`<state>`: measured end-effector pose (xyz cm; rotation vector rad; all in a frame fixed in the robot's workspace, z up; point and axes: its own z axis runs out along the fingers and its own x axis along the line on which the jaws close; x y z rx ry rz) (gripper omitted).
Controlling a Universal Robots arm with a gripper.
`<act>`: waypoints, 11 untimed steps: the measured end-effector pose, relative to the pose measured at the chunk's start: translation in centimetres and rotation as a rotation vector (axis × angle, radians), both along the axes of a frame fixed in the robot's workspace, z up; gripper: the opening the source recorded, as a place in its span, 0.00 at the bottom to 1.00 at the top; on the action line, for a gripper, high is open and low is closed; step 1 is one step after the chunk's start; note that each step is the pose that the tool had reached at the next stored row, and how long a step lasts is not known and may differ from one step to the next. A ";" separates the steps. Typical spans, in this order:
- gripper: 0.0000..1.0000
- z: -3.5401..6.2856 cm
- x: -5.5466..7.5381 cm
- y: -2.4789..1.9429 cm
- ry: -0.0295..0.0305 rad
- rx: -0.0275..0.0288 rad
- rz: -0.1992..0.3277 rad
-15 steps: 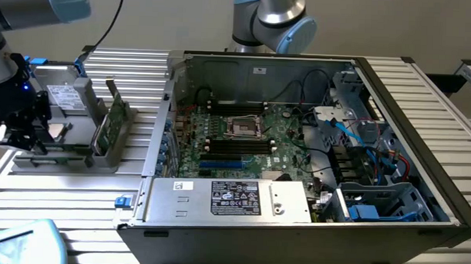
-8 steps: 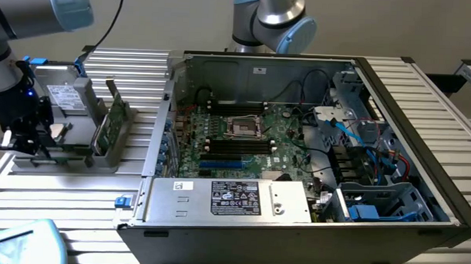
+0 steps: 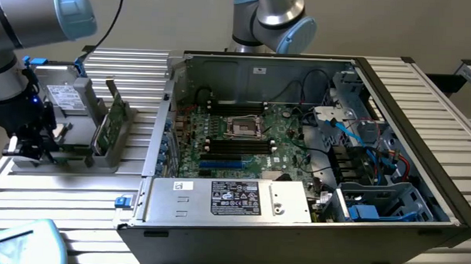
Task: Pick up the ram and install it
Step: 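Pick up the ram and move it above insertion slot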
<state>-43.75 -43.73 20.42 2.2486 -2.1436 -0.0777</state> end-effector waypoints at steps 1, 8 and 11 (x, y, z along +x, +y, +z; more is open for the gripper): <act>0.37 -0.18 0.0 0.00 0.0000 0.0000 0.003; 0.37 -1.37 0.2 0.00 0.0034 0.0000 0.022; 0.37 -1.37 0.2 0.00 0.0038 -0.0001 0.022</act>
